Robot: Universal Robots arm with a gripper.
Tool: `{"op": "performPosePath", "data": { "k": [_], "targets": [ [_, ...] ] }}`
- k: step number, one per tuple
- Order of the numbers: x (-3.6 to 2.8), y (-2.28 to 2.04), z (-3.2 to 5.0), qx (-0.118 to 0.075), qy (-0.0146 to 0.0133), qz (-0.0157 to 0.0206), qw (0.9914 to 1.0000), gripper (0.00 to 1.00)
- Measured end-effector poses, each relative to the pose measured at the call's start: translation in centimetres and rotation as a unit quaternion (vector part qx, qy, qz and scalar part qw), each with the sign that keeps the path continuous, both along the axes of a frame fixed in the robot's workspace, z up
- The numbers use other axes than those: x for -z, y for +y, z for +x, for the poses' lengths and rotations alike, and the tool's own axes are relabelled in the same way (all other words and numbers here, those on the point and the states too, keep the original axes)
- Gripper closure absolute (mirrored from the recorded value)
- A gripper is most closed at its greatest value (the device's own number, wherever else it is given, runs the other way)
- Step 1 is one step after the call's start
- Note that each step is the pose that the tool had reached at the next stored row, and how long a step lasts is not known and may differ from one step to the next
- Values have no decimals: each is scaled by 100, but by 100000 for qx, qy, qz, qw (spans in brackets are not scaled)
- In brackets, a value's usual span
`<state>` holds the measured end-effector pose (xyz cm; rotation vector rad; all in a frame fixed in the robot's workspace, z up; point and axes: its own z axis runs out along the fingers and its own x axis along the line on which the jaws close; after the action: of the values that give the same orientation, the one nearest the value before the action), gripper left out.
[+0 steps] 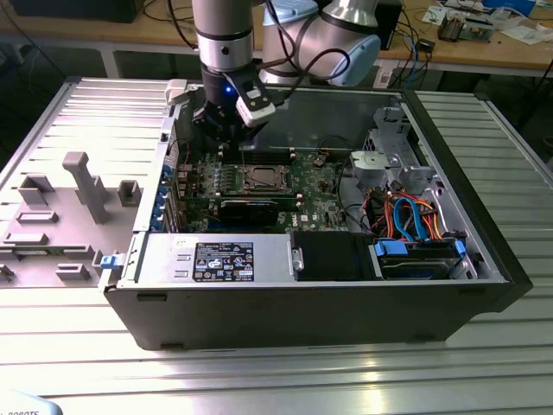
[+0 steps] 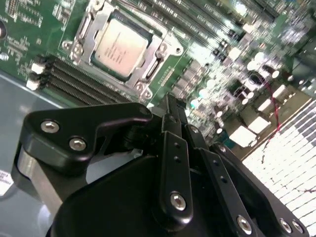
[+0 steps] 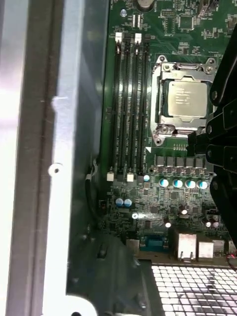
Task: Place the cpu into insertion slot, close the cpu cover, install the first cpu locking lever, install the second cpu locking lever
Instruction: 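Install the first cpu locking lever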
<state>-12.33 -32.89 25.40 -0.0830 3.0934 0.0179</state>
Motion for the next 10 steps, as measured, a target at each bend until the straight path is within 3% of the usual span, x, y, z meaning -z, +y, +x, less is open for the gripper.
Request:
{"op": "performPosePath", "data": {
  "k": [8,10],
  "targets": [
    [0,158,0,4,-4,2,100000,89],
    [-3,178,0,3,9,-5,100000,89]
  ]
}}
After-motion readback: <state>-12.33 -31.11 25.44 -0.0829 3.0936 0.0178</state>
